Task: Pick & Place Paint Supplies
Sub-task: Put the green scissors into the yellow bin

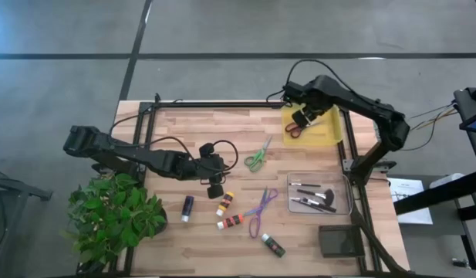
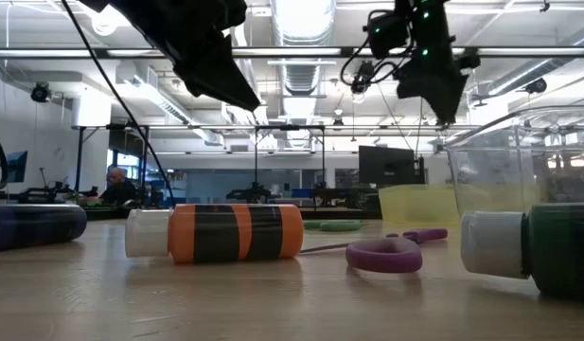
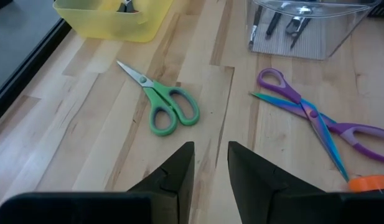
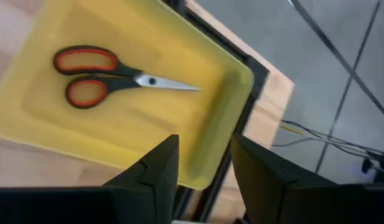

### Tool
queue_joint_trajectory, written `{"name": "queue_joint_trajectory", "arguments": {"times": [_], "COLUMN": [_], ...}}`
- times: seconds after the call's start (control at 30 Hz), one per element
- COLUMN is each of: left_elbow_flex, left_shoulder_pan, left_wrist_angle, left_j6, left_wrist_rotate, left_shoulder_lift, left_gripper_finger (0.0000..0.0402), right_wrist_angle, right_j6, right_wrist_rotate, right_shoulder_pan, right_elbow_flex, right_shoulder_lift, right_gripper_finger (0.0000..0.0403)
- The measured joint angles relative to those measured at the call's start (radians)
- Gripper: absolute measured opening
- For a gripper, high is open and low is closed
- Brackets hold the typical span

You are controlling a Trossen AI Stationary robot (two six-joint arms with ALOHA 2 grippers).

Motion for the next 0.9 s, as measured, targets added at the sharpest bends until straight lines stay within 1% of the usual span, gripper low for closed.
{"name": "queue_joint_trajectory", "arguments": {"times": [0.07, 0.13, 0.2, 0.27, 0.33, 0.4, 0.47, 0.5, 0.53, 0.57, 0.67, 0.73, 0.8, 0.9], "left_elbow_flex": [0.000, 0.000, 0.000, 0.000, 0.000, 0.000, 0.000, 0.000, 0.000, 0.000, 0.000, 0.000, 0.000, 0.000], "left_shoulder_pan": [0.000, 0.000, 0.000, 0.000, 0.000, 0.000, -0.002, -0.002, -0.002, -0.002, -0.002, -0.002, -0.002, -0.002], "left_wrist_angle": [-0.003, -0.009, -0.019, -0.021, -0.027, -0.031, -0.031, -0.031, -0.033, -0.033, -0.033, -0.033, -0.032, -0.031], "left_j6": [0.001, 0.001, 0.001, 0.000, -0.004, -0.007, -0.007, -0.007, -0.007, -0.007, -0.007, -0.007, -0.007, -0.008], "left_wrist_rotate": [0.001, 0.000, 0.001, 0.002, 0.003, 0.003, 0.003, 0.003, 0.003, 0.003, 0.003, 0.003, 0.003, 0.002], "left_shoulder_lift": [0.000, 0.000, 0.000, 0.000, 0.000, 0.000, 0.000, 0.000, 0.000, 0.000, 0.000, 0.000, 0.000, 0.000], "left_gripper_finger": [0.0104, 0.0104, 0.0104, 0.0104, 0.0104, 0.0104, 0.0104, 0.0104, 0.0104, 0.0104, 0.0104, 0.0104, 0.0104, 0.0104], "right_wrist_angle": [-0.004, 0.042, 0.129, 0.257, 0.365, 0.423, 0.427, 0.409, 0.385, 0.357, 0.231, 0.180, 0.155, 0.055], "right_j6": [-0.013, -0.046, -0.084, -0.116, -0.137, -0.146, -0.153, -0.156, -0.158, -0.163, -0.168, -0.159, -0.118, 0.005], "right_wrist_rotate": [-0.026, -0.094, -0.196, -0.302, -0.384, -0.421, -0.416, -0.391, -0.340, -0.273, -0.031, 0.096, 0.180, 0.246], "right_shoulder_pan": [0.013, 0.025, 0.040, 0.060, 0.077, 0.092, 0.111, 0.122, 0.136, 0.155, 0.209, 0.244, 0.267, 0.279], "right_elbow_flex": [0.009, 0.026, 0.031, 0.031, 0.031, 0.042, 0.056, 0.063, 0.070, 0.078, 0.101, 0.108, 0.116, 0.147], "right_shoulder_lift": [0.019, 0.020, 0.007, -0.010, -0.036, -0.053, -0.054, -0.053, -0.051, -0.049, -0.043, -0.039, -0.039, -0.030], "right_gripper_finger": [0.0140, 0.0139, 0.0139, 0.0139, 0.0139, 0.0139, 0.0139, 0.0138, 0.0138, 0.0138, 0.0138, 0.0138, 0.0138, 0.0138]}}
